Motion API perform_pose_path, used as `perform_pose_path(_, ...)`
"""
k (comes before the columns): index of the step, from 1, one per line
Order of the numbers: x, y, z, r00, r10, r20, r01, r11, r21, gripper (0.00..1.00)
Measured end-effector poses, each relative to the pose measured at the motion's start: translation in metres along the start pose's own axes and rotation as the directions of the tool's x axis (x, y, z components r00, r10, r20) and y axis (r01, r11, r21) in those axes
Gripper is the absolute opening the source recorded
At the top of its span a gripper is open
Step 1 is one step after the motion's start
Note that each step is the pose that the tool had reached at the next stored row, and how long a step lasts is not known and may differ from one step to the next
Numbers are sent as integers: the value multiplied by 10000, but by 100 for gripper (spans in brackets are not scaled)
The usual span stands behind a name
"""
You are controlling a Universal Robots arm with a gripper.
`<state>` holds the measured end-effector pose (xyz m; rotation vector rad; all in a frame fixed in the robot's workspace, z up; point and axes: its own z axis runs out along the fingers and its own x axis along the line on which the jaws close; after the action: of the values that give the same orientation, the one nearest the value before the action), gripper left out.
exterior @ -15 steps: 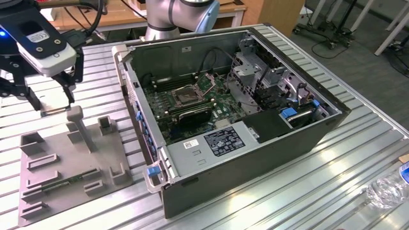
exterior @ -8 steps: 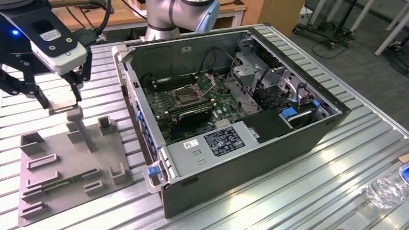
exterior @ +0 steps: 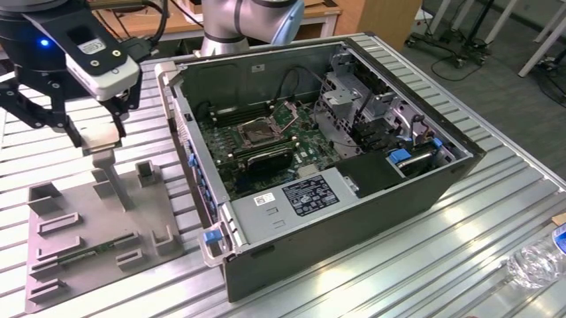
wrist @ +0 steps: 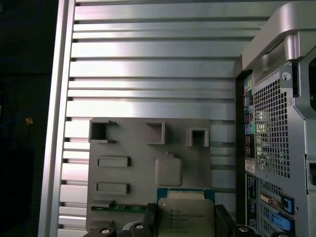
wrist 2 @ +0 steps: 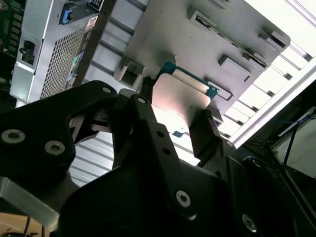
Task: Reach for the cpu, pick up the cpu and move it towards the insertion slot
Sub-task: 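Pick up the cpu and move it towards the insertion slot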
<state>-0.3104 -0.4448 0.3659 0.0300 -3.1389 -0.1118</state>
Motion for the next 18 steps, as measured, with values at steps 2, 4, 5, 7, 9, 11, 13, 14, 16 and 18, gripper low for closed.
perform_pose_path(2, -42, -1, 0, 10000, 0, 0, 0, 10000, 0, 54)
perform_pose_path(4, -85, -2, 1, 10000, -1, 1, 1, 10000, -1, 54)
perform_pose_path(5, -106, -2, 1, 10000, 0, 1, 0, 10000, 0, 54)
perform_pose_path(7, -146, -3, 1, 10000, 0, 0, 0, 10000, 0, 54)
perform_pose_path(9, -185, -4, 1, 10000, 1, 1, -1, 10000, -1, 54)
perform_pose_path(11, -226, -5, 1, 10000, 0, 0, 0, 10000, -1, 54)
perform_pose_path(13, -267, -5, 1, 10000, -1, 1, 1, 10000, -2, 54)
perform_pose_path(14, -289, -6, 1, 10000, 0, 0, 0, 10000, -1, 54)
perform_pose_path(16, -333, -7, 2, 10000, -1, 1, 1, 10000, -2, 54)
perform_pose_path(18, -378, -8, 1, 10000, 0, 1, 0, 10000, -2, 54)
